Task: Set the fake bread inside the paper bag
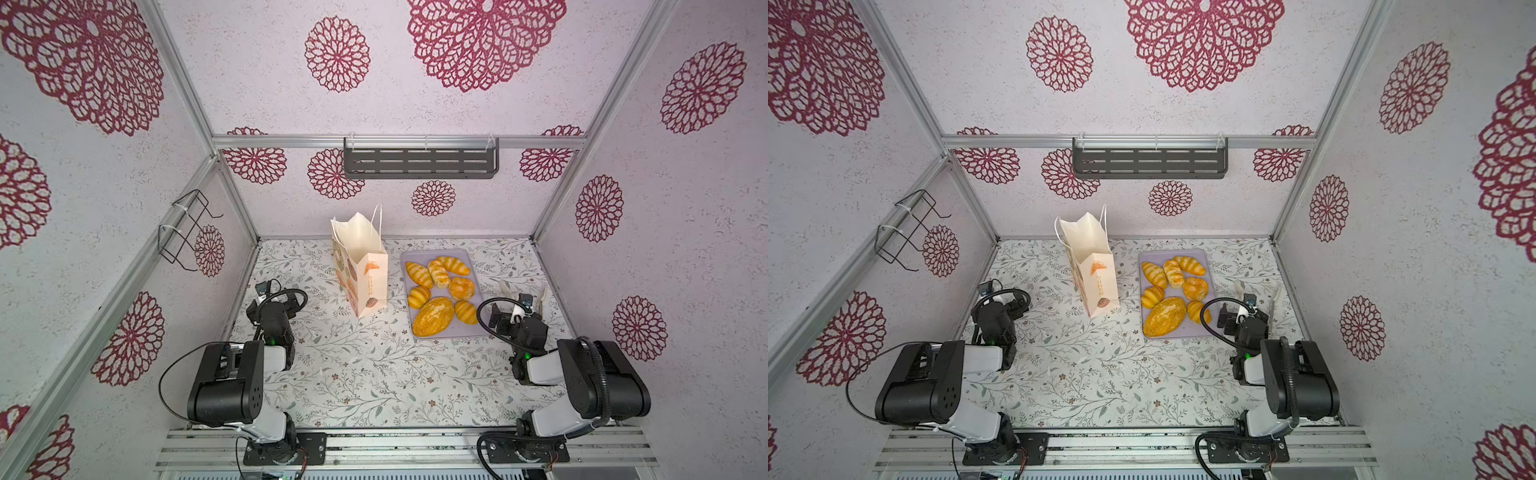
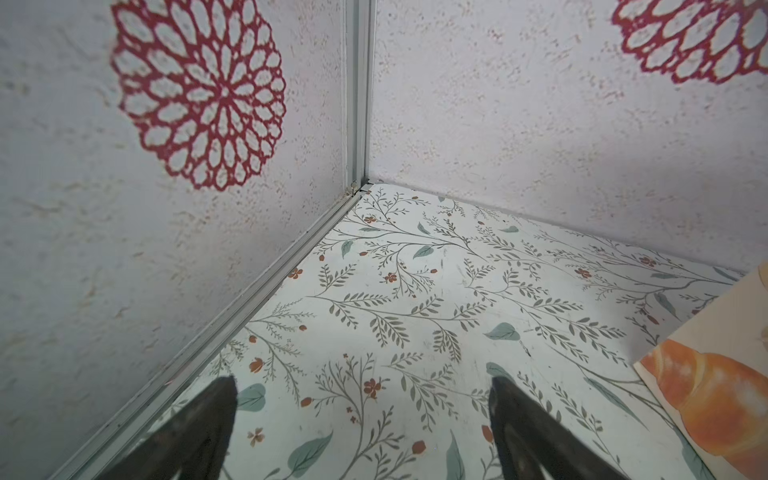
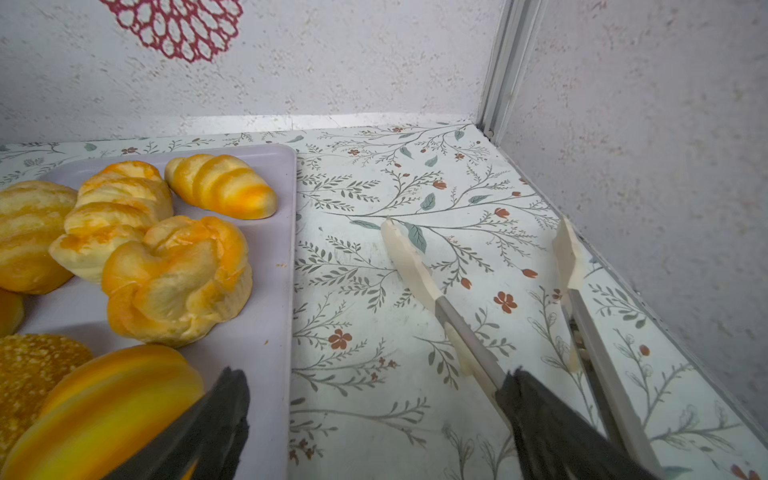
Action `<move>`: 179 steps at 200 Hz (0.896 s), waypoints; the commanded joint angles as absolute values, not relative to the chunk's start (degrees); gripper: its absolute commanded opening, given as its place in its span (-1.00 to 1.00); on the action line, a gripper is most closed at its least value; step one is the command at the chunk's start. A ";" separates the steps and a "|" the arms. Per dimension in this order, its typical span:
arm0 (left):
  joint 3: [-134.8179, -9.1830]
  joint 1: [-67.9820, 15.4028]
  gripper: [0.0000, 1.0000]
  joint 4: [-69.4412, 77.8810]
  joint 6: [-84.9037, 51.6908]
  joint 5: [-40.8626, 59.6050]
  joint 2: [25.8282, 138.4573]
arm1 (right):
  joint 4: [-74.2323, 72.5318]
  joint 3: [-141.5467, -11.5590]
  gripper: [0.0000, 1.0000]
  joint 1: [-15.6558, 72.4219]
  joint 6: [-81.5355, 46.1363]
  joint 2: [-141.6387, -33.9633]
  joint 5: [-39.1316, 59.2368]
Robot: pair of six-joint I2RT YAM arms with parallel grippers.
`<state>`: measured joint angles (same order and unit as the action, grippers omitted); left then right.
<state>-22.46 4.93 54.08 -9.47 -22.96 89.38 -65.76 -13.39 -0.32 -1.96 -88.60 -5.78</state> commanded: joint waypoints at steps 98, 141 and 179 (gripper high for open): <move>-22.86 5.71 0.94 53.99 -9.45 -21.79 89.56 | -67.94 -14.96 0.98 0.00 -1.19 -87.90 -5.54; -22.85 5.71 0.94 53.99 -9.43 -21.77 89.56 | -67.84 -15.09 0.98 0.00 -1.15 -87.98 -5.56; -22.99 5.71 0.94 53.75 -9.47 -21.88 89.56 | -67.74 -15.14 0.98 -0.02 -1.16 -87.98 -5.54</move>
<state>-22.46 5.26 54.08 -9.52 -22.26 89.38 -65.76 -13.39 -0.32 -1.96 -88.60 -5.74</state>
